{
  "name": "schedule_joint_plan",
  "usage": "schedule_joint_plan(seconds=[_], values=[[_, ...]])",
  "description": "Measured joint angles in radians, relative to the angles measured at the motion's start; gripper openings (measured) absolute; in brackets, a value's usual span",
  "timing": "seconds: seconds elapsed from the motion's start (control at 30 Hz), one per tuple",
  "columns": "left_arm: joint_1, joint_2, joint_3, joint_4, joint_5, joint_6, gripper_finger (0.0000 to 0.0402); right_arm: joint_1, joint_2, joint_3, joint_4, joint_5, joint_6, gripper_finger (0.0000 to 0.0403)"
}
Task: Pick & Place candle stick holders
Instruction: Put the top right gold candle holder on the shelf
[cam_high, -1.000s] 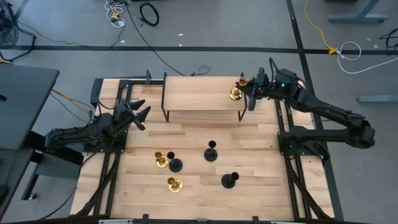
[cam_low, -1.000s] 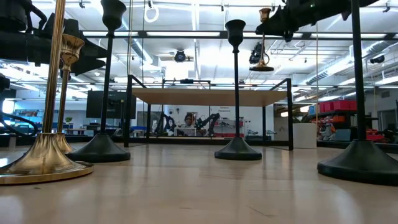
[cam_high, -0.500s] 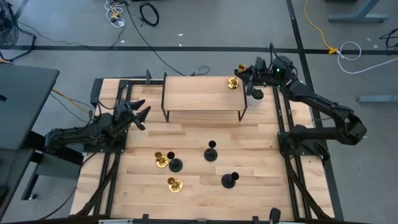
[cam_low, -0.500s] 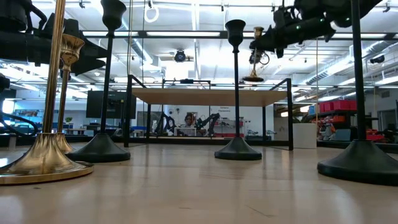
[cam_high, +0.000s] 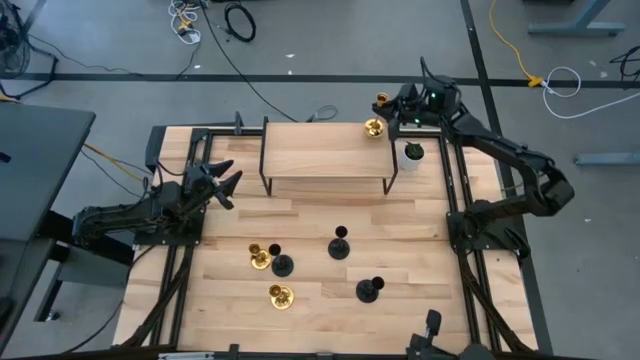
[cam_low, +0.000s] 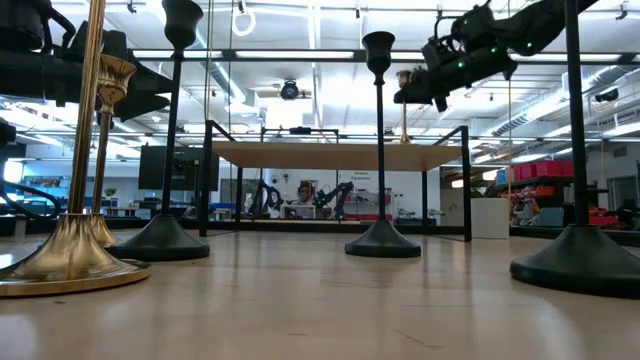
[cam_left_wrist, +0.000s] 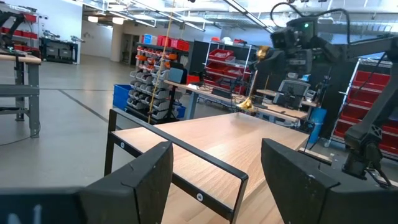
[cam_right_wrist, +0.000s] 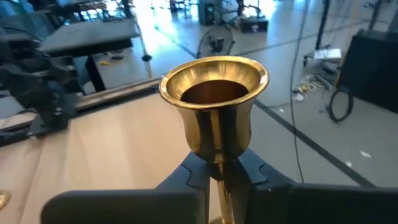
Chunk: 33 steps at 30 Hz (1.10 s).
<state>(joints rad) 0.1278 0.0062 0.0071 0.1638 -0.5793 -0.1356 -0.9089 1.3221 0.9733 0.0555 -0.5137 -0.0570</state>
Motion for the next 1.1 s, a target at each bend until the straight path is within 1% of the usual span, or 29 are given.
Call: schedule_joint_plan(seconds=[0.2, 1.1], values=[[0.0, 0.0, 0.0, 0.0, 0.0, 0.0, 0.0245, -0.011, 0.025, 0.0, 0.002, 0.0, 0.001, 0.0022], [0.0, 0.0, 0.0, 0.0, 0.0, 0.0, 0.0245, -0.011, 0.029, 0.0, -0.017, 0.0, -0.004, 0.0027]])
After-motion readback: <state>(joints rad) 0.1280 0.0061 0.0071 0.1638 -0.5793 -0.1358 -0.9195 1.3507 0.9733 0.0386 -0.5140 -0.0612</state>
